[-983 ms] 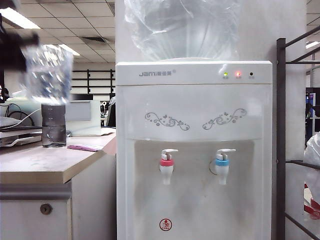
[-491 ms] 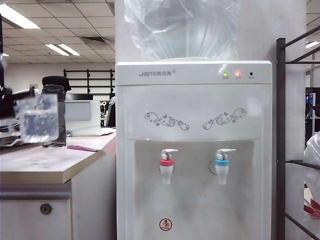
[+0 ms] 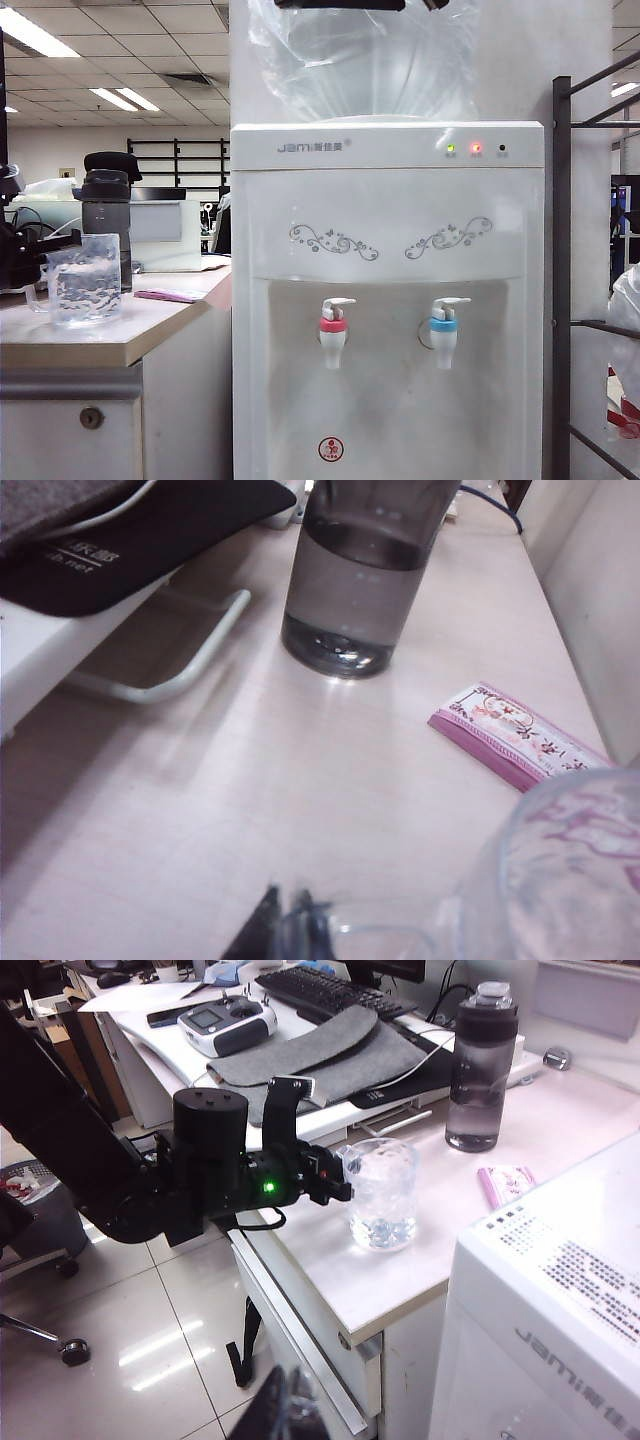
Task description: Pick up the plastic mug from the left desk, go to the hot water outlet of the water dispenser, press the vertical switch to get some water, then put the mug back on the desk.
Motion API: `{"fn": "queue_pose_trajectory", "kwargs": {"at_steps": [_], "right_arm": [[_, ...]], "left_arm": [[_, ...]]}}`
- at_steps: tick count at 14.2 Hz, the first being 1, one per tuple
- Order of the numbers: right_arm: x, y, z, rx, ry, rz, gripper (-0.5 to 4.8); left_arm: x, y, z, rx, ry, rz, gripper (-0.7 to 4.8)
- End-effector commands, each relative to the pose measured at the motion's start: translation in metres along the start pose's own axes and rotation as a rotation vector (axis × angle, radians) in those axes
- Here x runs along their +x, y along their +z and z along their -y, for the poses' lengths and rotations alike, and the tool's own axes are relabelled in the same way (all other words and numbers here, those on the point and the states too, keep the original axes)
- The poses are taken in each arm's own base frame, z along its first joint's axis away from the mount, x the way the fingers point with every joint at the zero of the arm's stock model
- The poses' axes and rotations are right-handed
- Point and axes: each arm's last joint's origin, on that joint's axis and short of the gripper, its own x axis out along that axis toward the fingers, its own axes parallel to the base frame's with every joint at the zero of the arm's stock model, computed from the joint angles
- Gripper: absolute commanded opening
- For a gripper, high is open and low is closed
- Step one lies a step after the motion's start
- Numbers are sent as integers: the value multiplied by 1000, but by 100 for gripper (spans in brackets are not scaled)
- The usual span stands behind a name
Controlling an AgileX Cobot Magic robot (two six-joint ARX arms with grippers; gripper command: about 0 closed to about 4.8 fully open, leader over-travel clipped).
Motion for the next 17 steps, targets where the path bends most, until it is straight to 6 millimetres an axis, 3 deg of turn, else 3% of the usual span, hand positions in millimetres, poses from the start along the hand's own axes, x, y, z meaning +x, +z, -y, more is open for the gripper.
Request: {"fn": "queue_pose_trajectory", "kwargs": {"at_steps": [1,2,6,8,10,11,12,13,17], "right_arm": [[-1,5,-1,-8,6,24,-1],[-1,5,-1,-8,6,25,-1],[-1,5,-5,2,20,24,-1],[1,5,-13,-3,22,22,-2],[3,4,-22,-5,-12,-3,-2],[3,7,-24,0,-23,-38,-1],[3,7,-24,1,-22,-43,-2],[2,7,-24,3,-24,-48,-2],[-1,6,-33,-6,31,-80,-1]], "left_arm": [[1,6,1,-10,-4,38,140],[1,8,1,-11,-6,52,216],[-4,8,1,12,-6,52,215],[-19,9,1,11,1,14,215],[-50,14,4,4,-52,-81,215],[-80,27,9,-28,-163,-107,203],[-89,32,11,-44,-196,-113,161],[-111,46,15,-55,-270,-121,-3],[-159,77,21,-57,-261,-108,-6]]}}
